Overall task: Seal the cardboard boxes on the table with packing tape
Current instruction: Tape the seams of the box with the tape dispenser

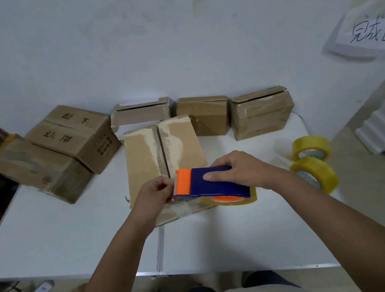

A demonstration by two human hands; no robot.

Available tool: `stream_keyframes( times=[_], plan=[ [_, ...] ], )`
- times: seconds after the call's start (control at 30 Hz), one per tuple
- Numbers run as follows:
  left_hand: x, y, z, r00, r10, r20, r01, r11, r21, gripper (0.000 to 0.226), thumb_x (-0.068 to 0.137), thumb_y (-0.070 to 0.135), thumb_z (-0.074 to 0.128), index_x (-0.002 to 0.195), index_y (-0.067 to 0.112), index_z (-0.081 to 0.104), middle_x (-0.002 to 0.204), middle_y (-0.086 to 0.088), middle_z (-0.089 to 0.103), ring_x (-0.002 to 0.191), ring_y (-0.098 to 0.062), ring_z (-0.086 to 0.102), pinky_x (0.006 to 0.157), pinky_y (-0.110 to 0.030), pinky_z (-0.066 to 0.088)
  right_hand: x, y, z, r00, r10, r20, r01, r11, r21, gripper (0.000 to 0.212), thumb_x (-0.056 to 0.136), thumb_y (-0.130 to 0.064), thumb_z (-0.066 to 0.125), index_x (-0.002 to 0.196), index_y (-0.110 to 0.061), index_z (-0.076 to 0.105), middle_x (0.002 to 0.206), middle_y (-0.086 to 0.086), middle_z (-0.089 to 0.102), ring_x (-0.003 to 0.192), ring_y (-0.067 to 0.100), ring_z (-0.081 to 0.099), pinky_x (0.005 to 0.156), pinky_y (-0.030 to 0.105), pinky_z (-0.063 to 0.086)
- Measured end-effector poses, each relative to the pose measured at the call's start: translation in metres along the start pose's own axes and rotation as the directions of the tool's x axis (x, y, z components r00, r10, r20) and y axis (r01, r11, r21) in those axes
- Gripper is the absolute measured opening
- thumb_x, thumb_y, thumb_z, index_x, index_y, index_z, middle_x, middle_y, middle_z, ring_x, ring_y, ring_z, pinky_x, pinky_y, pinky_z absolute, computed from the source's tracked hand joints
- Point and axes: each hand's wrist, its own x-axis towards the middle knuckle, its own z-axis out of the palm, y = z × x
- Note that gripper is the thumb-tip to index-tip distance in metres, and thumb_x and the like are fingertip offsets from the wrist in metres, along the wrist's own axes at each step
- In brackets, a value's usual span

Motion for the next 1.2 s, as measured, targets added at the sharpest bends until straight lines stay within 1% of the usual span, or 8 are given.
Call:
stream_keyframes(
  times=[0.13,0.2,0.33,0.47,0.63,0.8,1.03,1.2],
  plan=[
    [-0.005,-0.006,0.006,0.993,0.057,-0.099,-0.052,0.997,0.057,0.023,0.099,0.006,0.055,0.079,0.010,0.065,0.070,0.002,0.068,0.059,-0.002,0.055,0.061,-0.018,0.047,0.008,-0.006,-0.006,0.996,0.004,0.087,0.004,0.996,-0.086,0.042,0.086,-0.055,0.062,0.116,-0.025,0.068,0.102,-0.007,0.072,0.088,0.011,0.069,0.076,0.025,0.057],
    [-0.003,-0.007,-0.002,0.980,0.080,-0.182,-0.067,0.995,0.075,0.019,0.096,0.007,0.059,0.078,0.011,0.066,0.067,0.002,0.065,0.061,-0.008,0.054,0.062,-0.021,0.047,0.010,-0.006,-0.009,0.993,0.014,0.114,-0.001,0.993,-0.114,0.042,0.086,-0.057,0.061,0.114,-0.026,0.068,0.102,-0.006,0.072,0.088,0.013,0.070,0.078,0.028,0.057],
    [-0.005,-0.031,-0.074,0.904,0.053,-0.424,-0.008,0.994,0.107,0.015,0.091,0.013,0.069,0.076,0.008,0.068,0.067,-0.005,0.062,0.067,-0.021,0.054,0.071,-0.035,0.047,0.006,0.006,-0.031,0.985,0.087,0.147,-0.056,0.977,-0.204,0.043,0.084,-0.060,0.062,0.110,-0.027,0.069,0.094,-0.008,0.073,0.084,0.012,0.070,0.072,0.025,0.056],
    [-0.021,-0.060,-0.115,0.926,-0.077,-0.368,0.096,0.995,0.033,0.017,0.093,0.014,0.068,0.087,-0.002,0.068,0.076,-0.012,0.058,0.075,-0.024,0.052,0.074,-0.035,0.048,0.010,0.018,-0.044,0.980,0.148,0.135,-0.097,0.940,-0.326,0.042,0.085,-0.056,0.065,0.113,-0.025,0.067,0.094,-0.010,0.070,0.084,0.009,0.067,0.064,0.020,0.050],
    [-0.023,-0.070,-0.105,0.896,-0.074,-0.438,0.055,0.997,-0.055,0.025,0.091,0.024,0.072,0.081,0.002,0.066,0.070,-0.005,0.055,0.068,-0.018,0.050,0.071,-0.033,0.047,0.019,0.021,-0.044,0.990,0.130,0.047,-0.107,0.938,-0.330,0.045,0.083,-0.066,0.059,0.107,-0.030,0.069,0.096,-0.009,0.070,0.087,0.010,0.065,0.070,0.024,0.050],
    [-0.025,-0.079,-0.099,0.843,-0.067,-0.534,0.076,0.997,-0.005,0.026,0.087,0.026,0.076,0.078,0.005,0.063,0.069,-0.002,0.058,0.067,-0.019,0.051,0.070,-0.036,0.045,0.019,0.024,-0.034,0.998,0.062,-0.004,-0.059,0.920,-0.387,0.038,0.083,-0.066,0.059,0.102,-0.035,0.073,0.091,-0.015,0.068,0.083,0.005,0.063,0.067,0.021,0.048],
    [-0.031,-0.079,-0.109,0.833,-0.008,-0.553,0.012,1.000,0.003,0.025,0.087,0.022,0.076,0.074,0.006,0.062,0.067,-0.004,0.056,0.064,-0.019,0.048,0.066,-0.031,0.042,0.006,0.028,-0.028,0.994,0.109,0.034,-0.097,0.966,-0.238,0.040,0.081,-0.064,0.062,0.103,-0.033,0.074,0.087,-0.012,0.073,0.082,0.009,0.069,0.069,0.023,0.053],
    [-0.026,-0.090,-0.108,0.857,-0.043,-0.513,0.036,0.999,-0.025,0.028,0.087,0.023,0.076,0.071,0.009,0.058,0.069,-0.002,0.055,0.067,-0.019,0.048,0.068,-0.033,0.042,-0.001,0.027,-0.031,0.990,0.132,0.044,-0.120,0.968,-0.219,0.039,0.081,-0.063,0.063,0.099,-0.031,0.075,0.082,-0.011,0.074,0.078,0.010,0.070,0.067,0.023,0.052]
  ],
)
